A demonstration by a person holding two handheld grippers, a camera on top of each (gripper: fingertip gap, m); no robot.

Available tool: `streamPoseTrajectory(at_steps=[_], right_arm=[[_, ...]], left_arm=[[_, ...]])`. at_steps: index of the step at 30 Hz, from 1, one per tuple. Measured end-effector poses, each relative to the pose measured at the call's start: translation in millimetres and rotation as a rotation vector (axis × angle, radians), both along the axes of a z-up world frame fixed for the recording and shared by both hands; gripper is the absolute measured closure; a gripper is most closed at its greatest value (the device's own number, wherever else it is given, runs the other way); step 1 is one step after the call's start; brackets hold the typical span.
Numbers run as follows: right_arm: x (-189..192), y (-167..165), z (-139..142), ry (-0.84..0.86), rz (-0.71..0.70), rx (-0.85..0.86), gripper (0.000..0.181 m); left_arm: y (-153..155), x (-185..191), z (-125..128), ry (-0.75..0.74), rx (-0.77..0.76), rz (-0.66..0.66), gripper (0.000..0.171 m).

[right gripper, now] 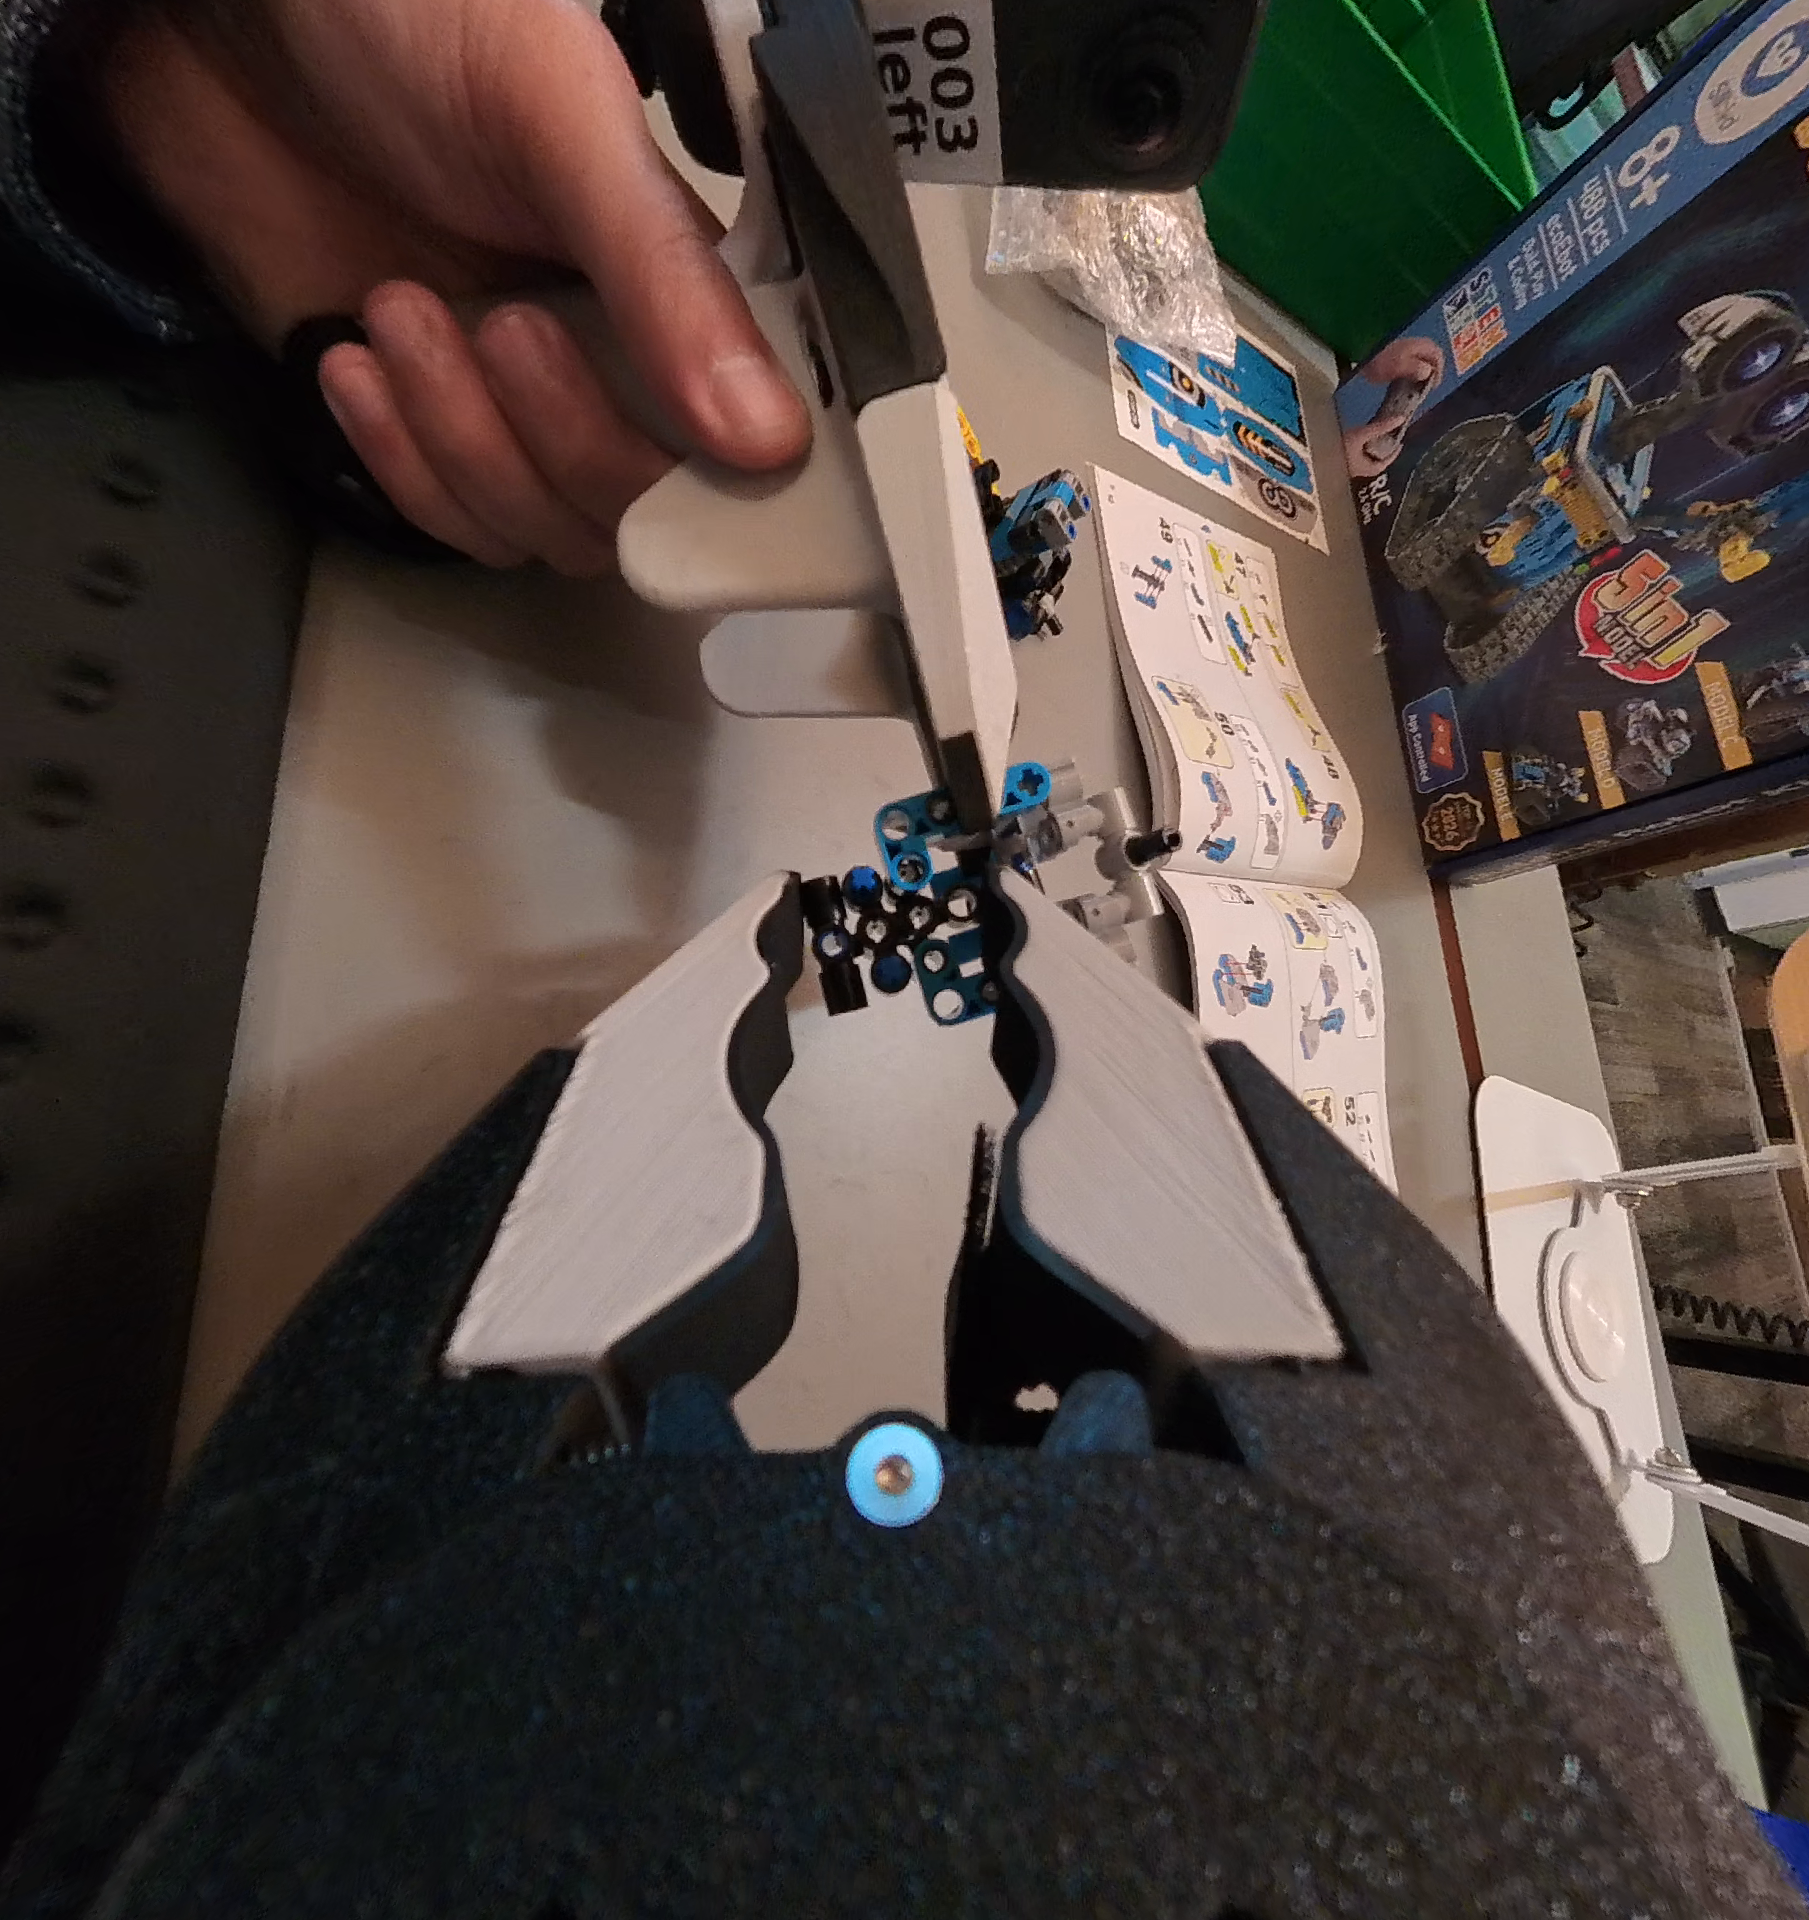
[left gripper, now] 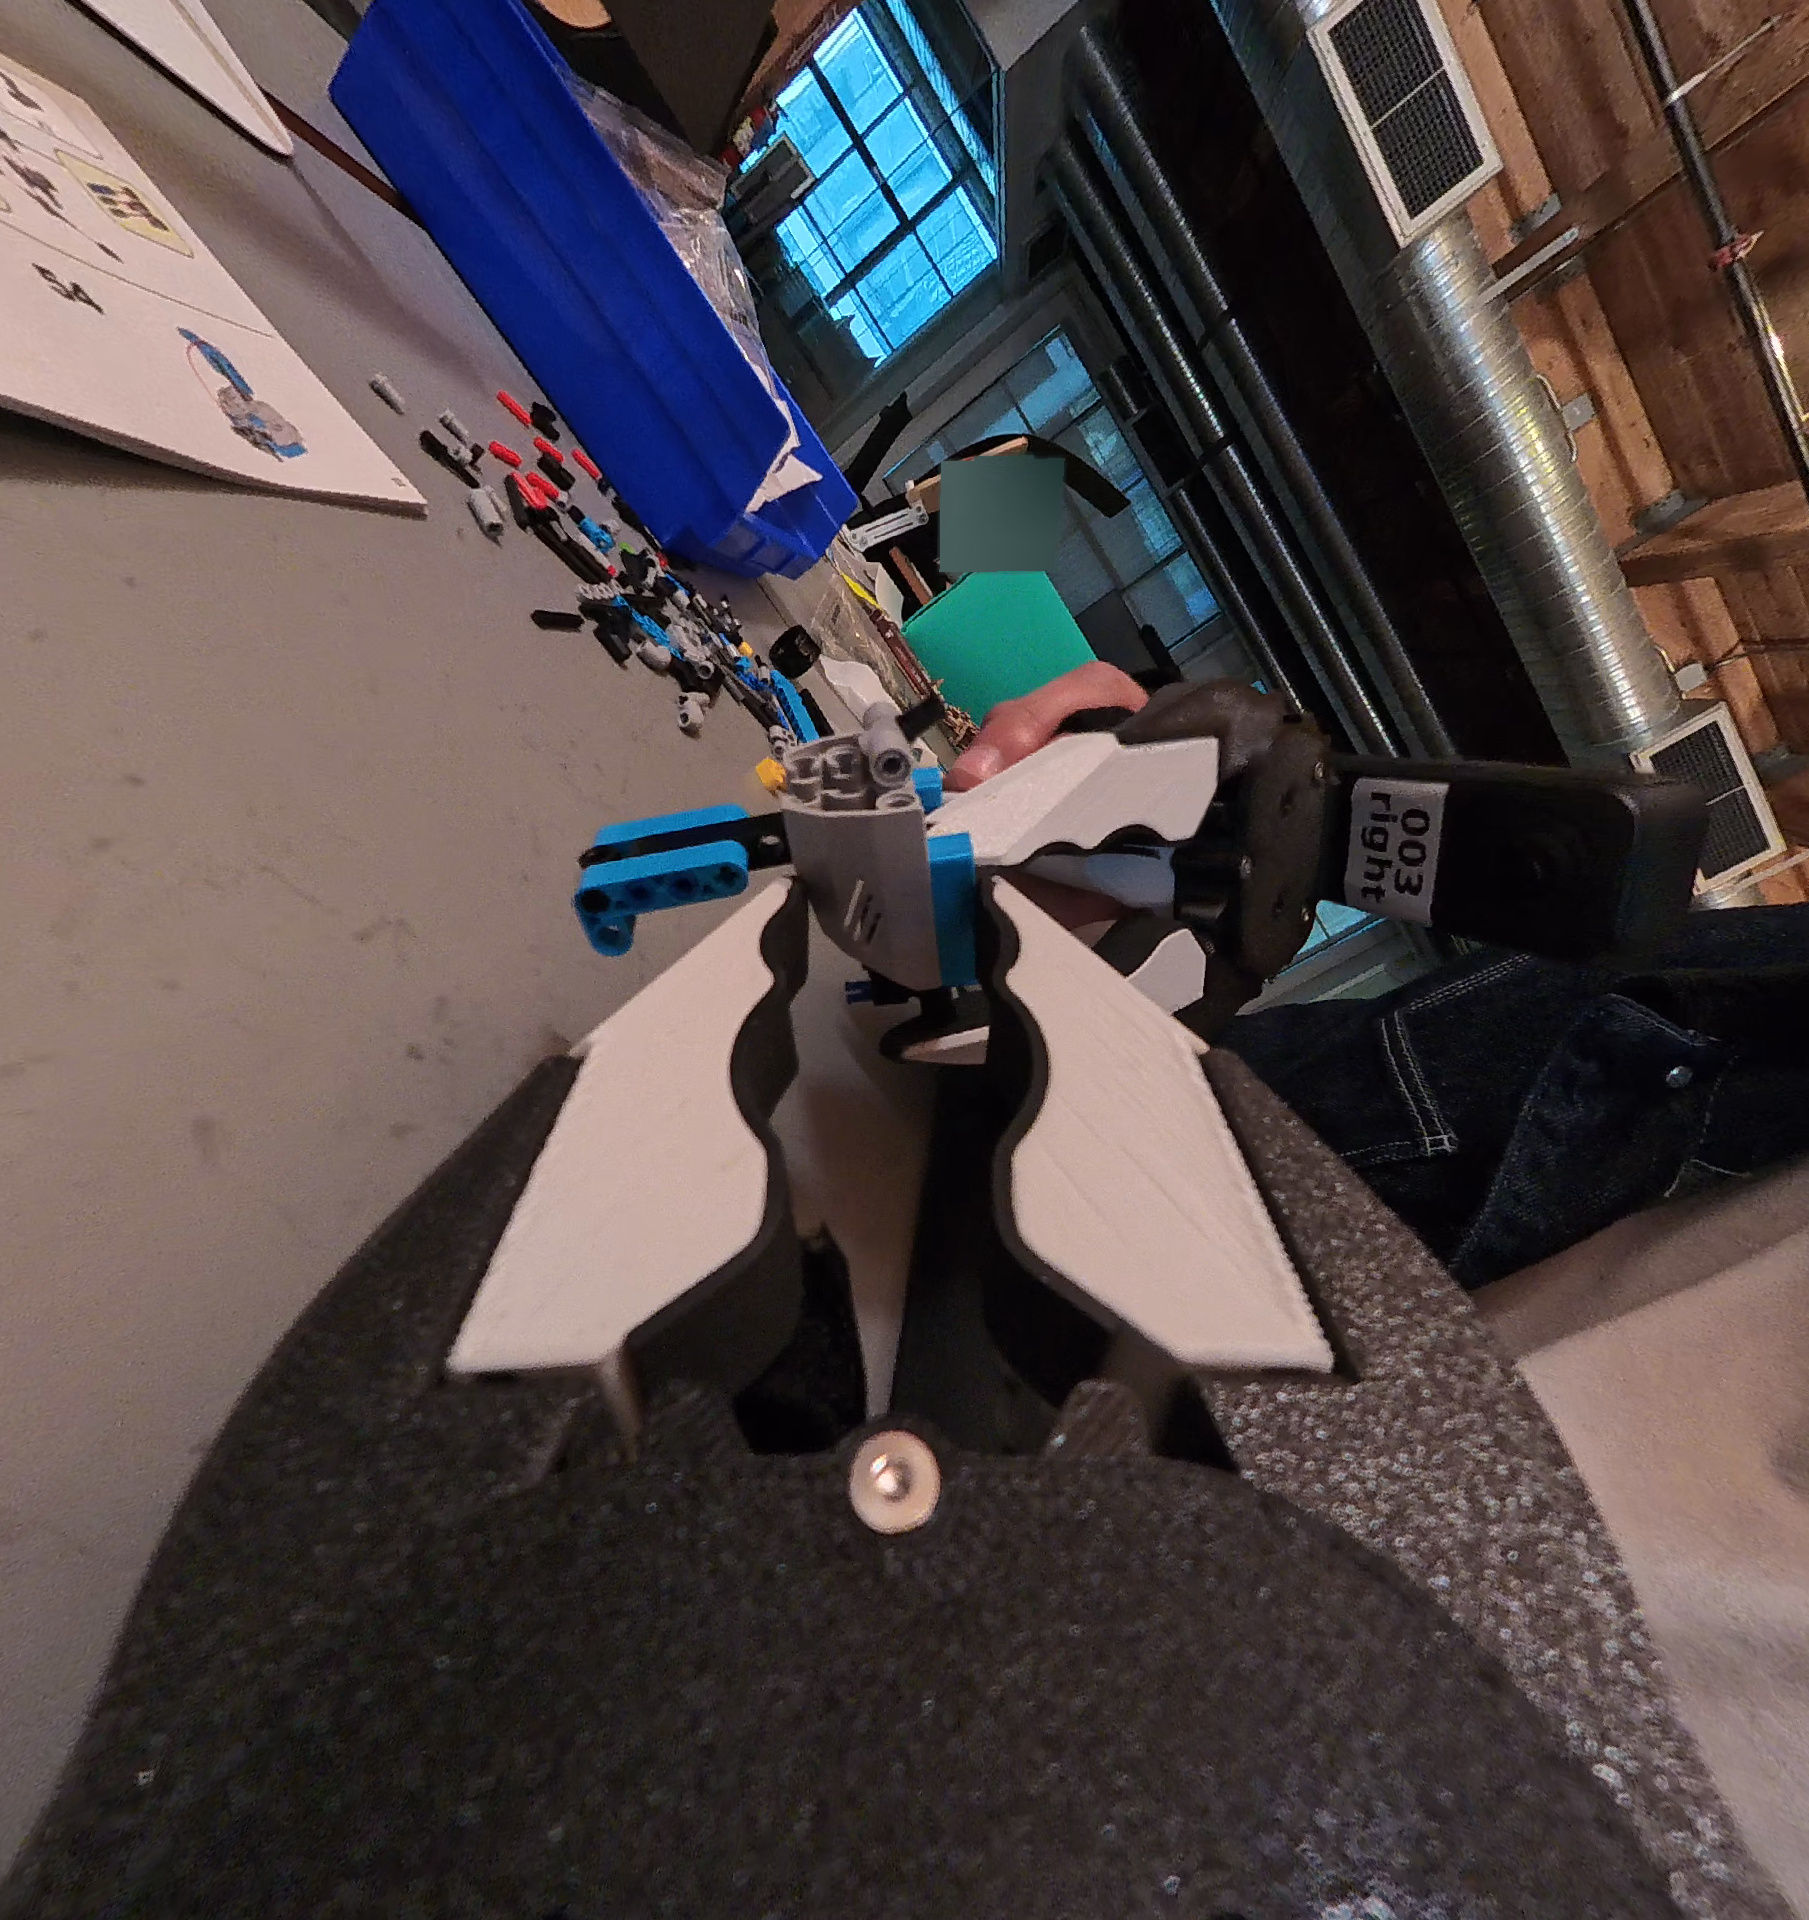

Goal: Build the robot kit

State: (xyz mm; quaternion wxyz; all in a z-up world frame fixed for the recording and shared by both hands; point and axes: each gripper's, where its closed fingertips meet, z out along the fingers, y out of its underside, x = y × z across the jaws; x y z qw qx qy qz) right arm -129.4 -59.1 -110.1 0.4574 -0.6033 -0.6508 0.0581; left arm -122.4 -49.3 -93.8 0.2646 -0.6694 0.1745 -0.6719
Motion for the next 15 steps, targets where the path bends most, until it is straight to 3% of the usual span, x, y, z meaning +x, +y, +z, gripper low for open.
streamPoseTrajectory(at_steps=[9,13,15], right_arm=[[-2.4,-4.7,5.4,0.065,0.023,-0.029,0.147],[-1.8,-9.7,44.4,0.356,0.021,-0.168,0.127],[7.8,1.3,57.4,0.563,-0.046,-0.368,0.124]], left_arm=[[2.7,-3.0,1.6,-0.031,-0.033,0.005,0.140],[4.6,-9.4,12.1,-0.074,0.006,0.032,0.140],[1.4,-9.7,19.8,-0.095,0.049,0.030,0.141]])
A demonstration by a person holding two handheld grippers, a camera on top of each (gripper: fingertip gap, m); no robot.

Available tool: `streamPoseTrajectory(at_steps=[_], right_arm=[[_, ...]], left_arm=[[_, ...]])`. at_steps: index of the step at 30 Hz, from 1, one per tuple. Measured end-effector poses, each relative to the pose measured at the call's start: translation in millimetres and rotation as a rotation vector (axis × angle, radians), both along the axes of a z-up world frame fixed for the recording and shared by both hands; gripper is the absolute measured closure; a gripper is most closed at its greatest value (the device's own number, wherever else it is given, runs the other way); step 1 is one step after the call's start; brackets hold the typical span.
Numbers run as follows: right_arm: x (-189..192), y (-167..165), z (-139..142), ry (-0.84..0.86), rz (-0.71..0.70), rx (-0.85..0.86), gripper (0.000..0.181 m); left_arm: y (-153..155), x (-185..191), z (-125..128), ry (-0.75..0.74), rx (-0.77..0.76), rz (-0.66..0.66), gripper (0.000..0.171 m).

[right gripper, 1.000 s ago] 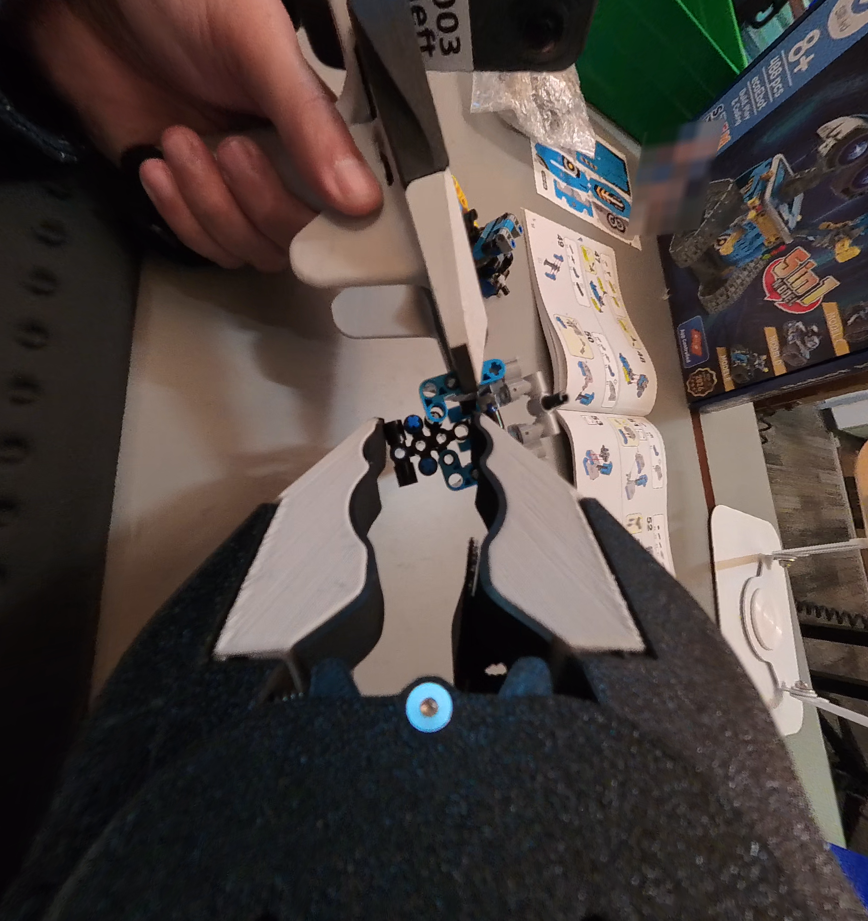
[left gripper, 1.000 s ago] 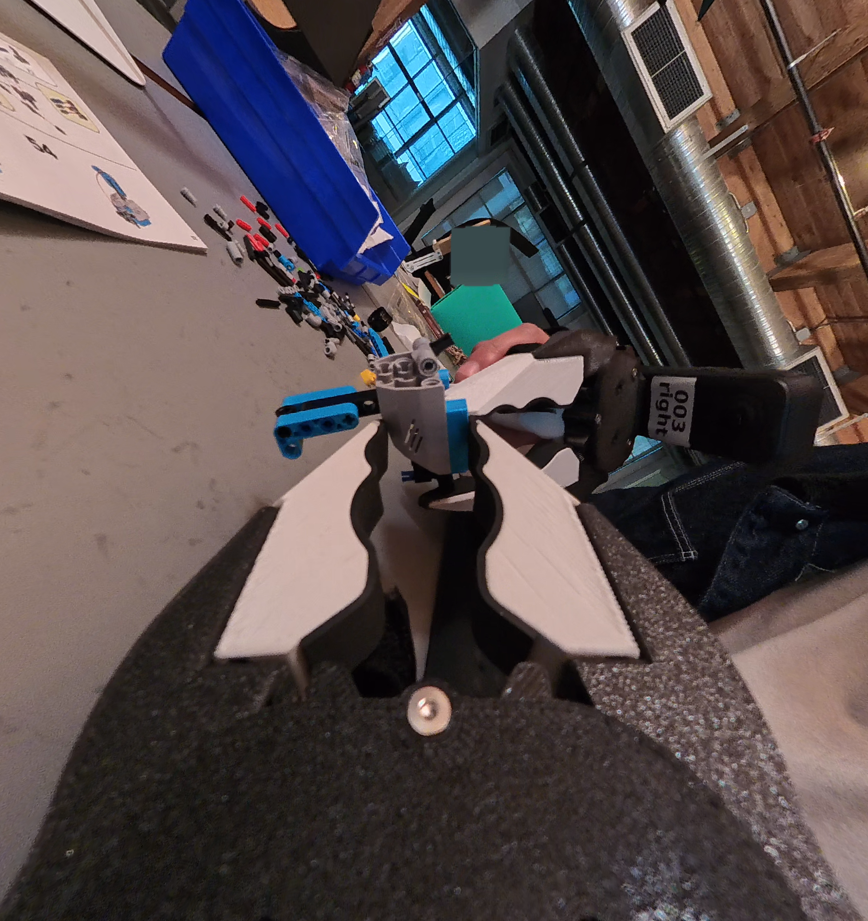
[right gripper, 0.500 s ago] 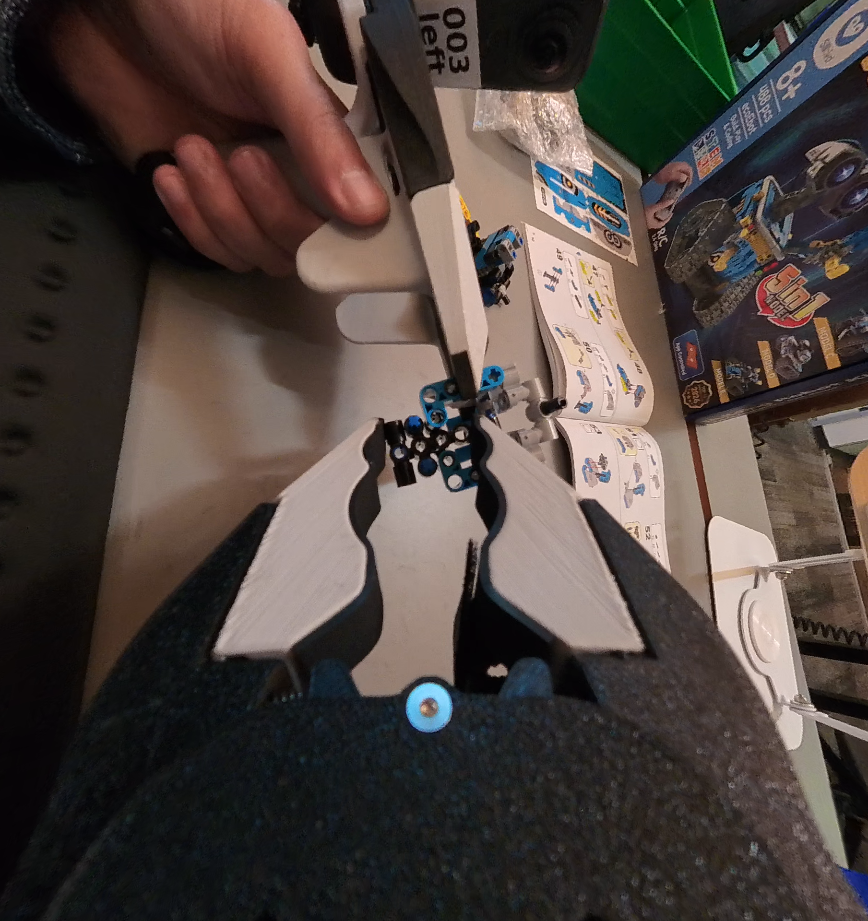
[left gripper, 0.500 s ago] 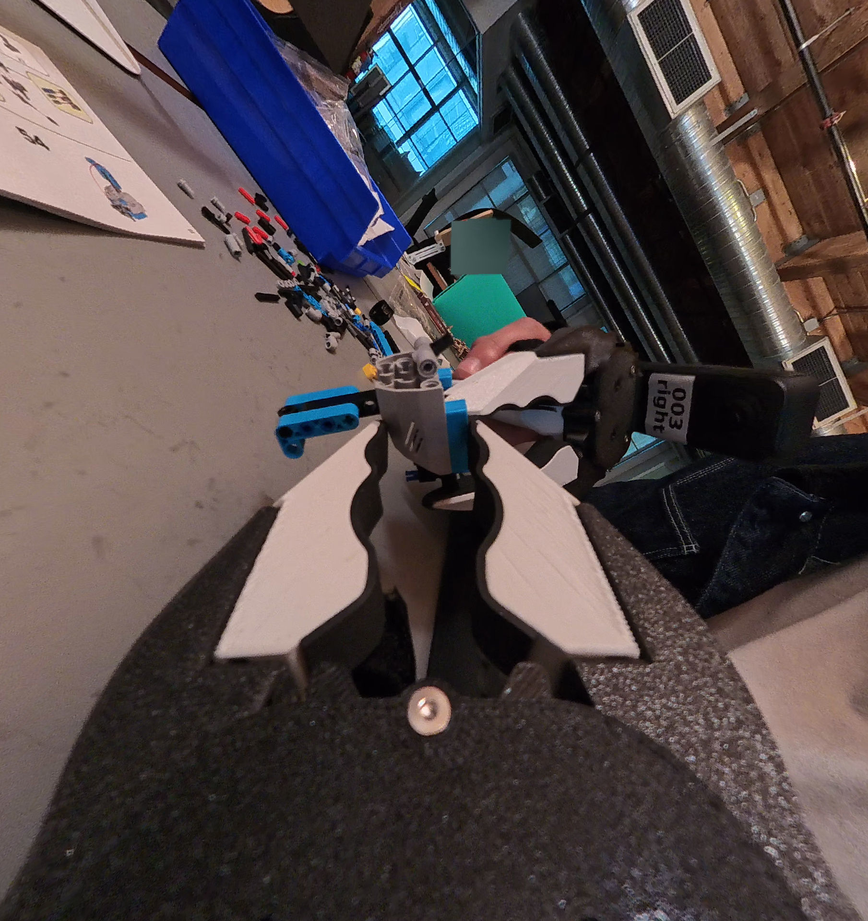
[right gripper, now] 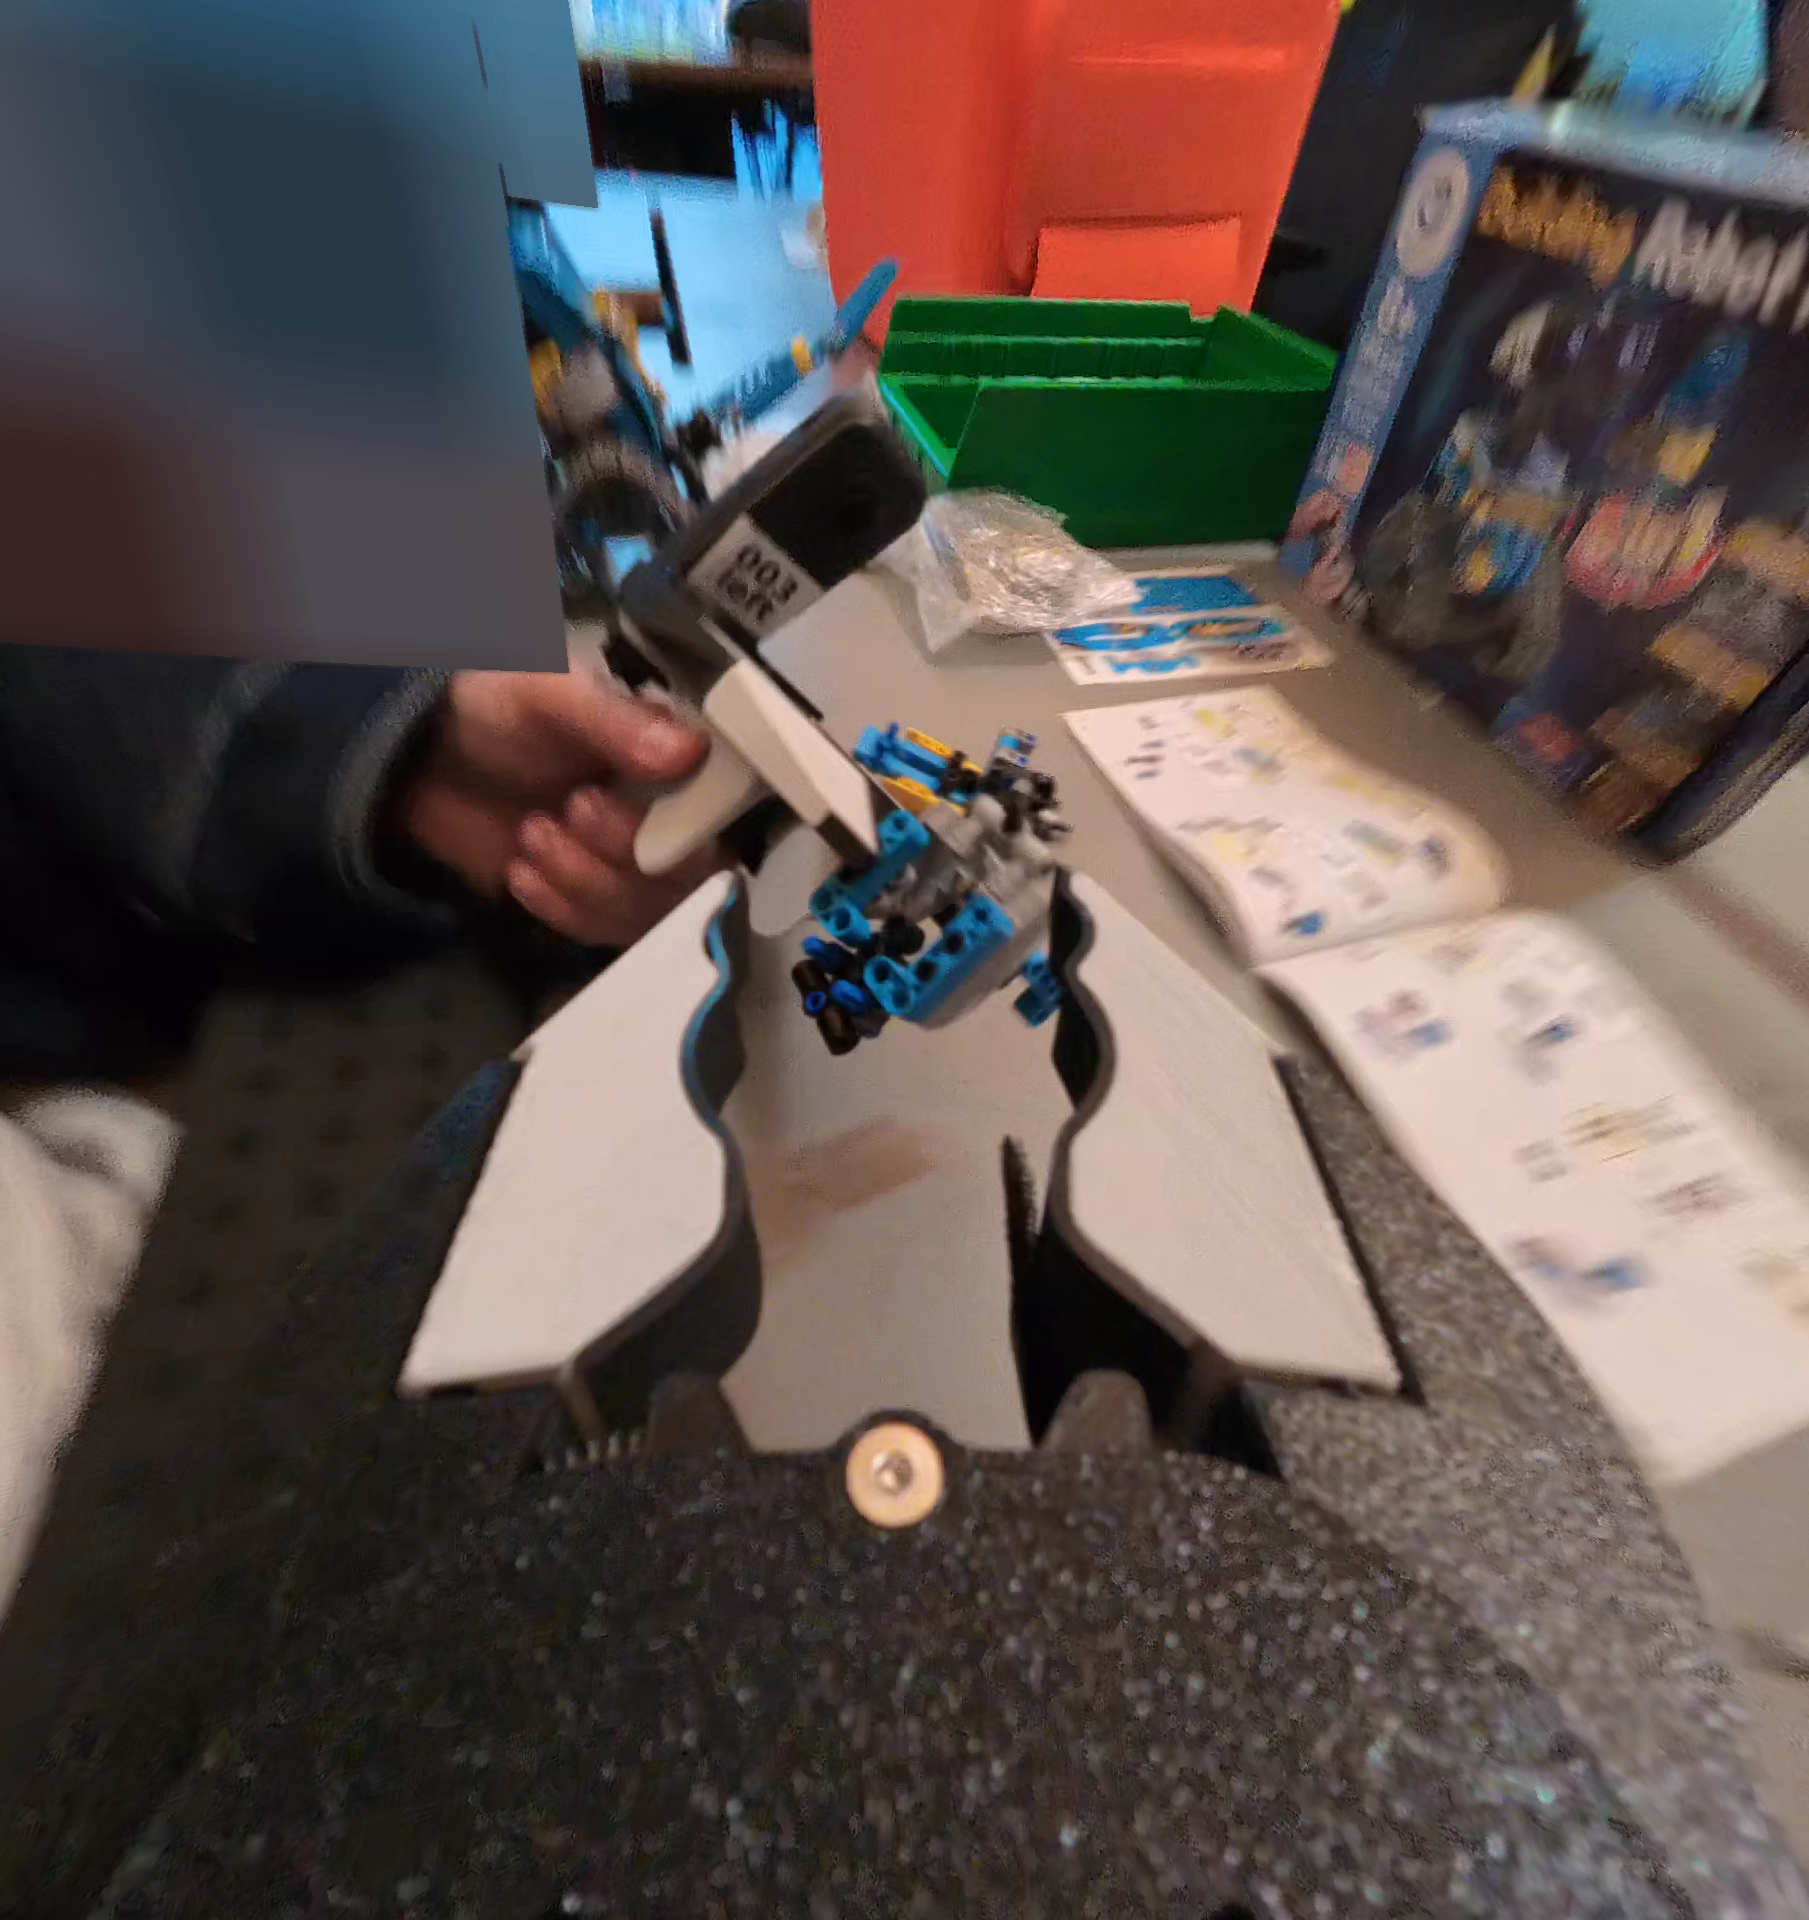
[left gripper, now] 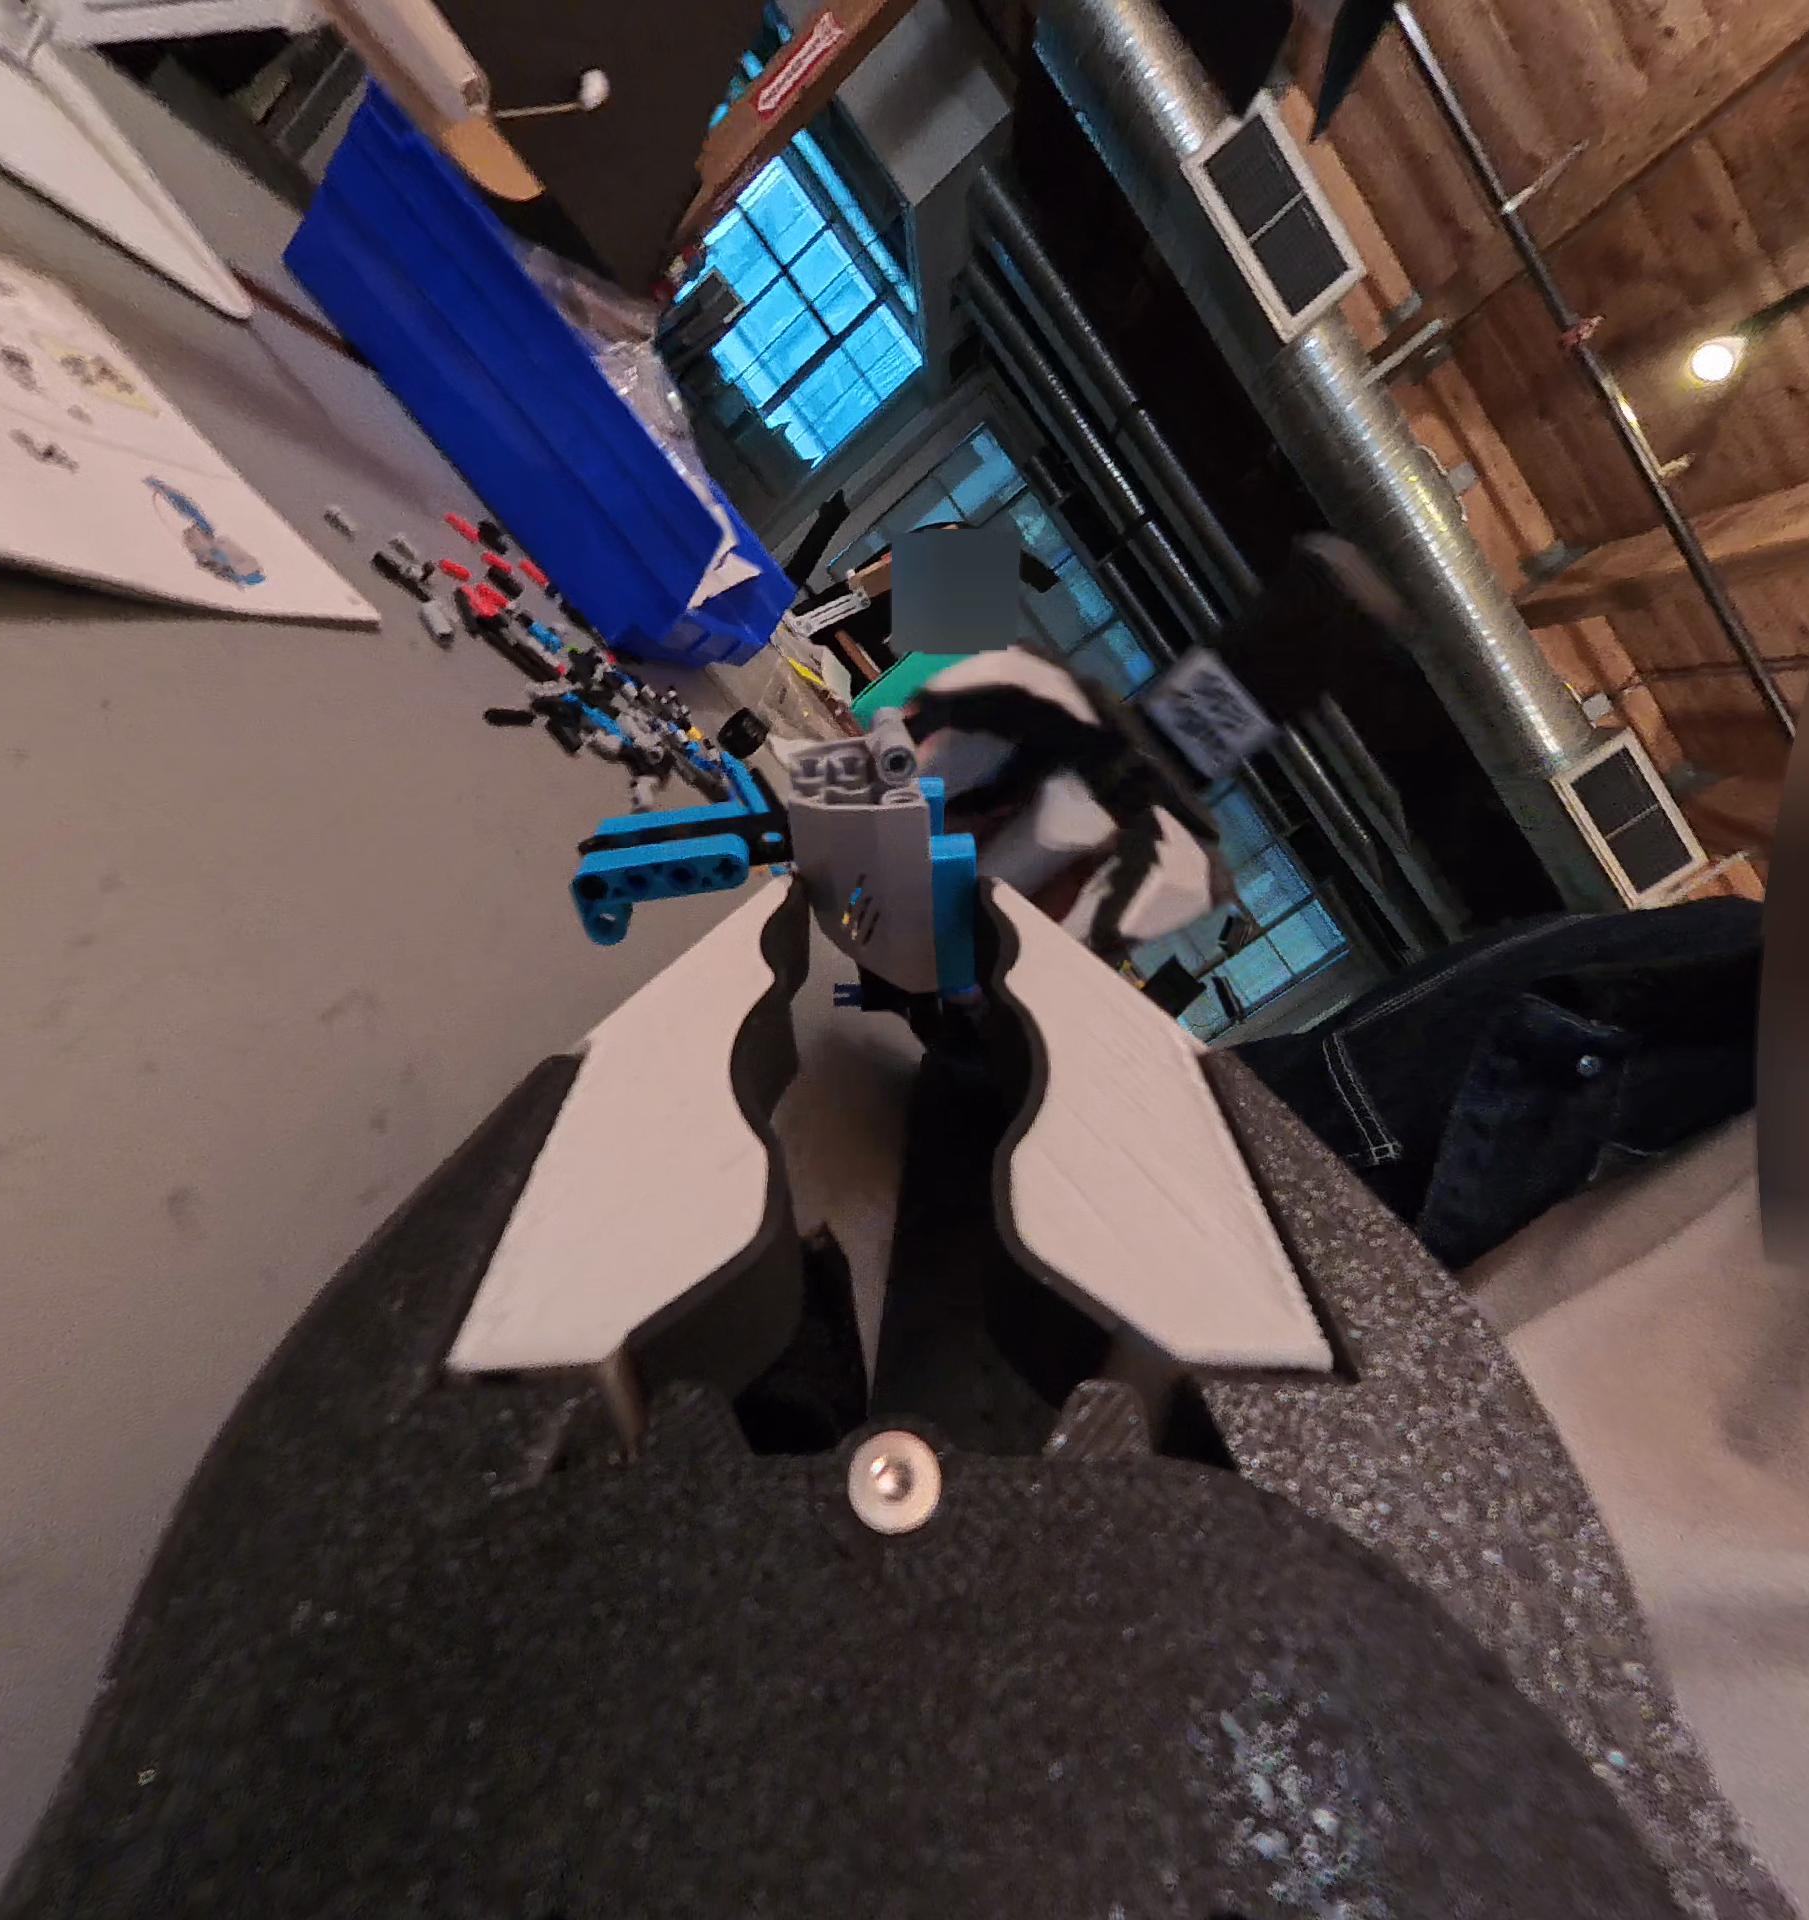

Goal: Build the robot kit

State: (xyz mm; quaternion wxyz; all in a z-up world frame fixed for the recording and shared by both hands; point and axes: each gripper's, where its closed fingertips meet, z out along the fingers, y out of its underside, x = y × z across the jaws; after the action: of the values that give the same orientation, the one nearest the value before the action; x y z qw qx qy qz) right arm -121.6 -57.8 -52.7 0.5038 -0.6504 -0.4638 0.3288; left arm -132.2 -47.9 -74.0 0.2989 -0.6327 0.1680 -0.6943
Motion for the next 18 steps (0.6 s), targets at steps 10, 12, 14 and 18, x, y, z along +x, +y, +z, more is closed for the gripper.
streamPoseTrajectory(at_steps=[10,12,14,18], right_arm=[[-16.1,-12.8,-8.7,0.447,0.248,-0.838,0.142],[-17.3,-11.6,-10.4,0.439,0.228,-0.810,0.153],[-17.4,-11.4,-13.1,0.430,0.226,-0.817,0.155],[-16.7,-12.7,-12.8,0.443,0.246,-0.841,0.159]], left_arm=[[-9.7,-1.3,20.9,-0.007,0.188,0.038,0.141],[-10.6,-1.5,22.2,-0.027,0.171,0.026,0.141],[-10.2,-1.0,21.1,-0.014,0.181,0.032,0.141],[-12.1,0.2,20.4,-0.011,0.183,0.022,0.141]])
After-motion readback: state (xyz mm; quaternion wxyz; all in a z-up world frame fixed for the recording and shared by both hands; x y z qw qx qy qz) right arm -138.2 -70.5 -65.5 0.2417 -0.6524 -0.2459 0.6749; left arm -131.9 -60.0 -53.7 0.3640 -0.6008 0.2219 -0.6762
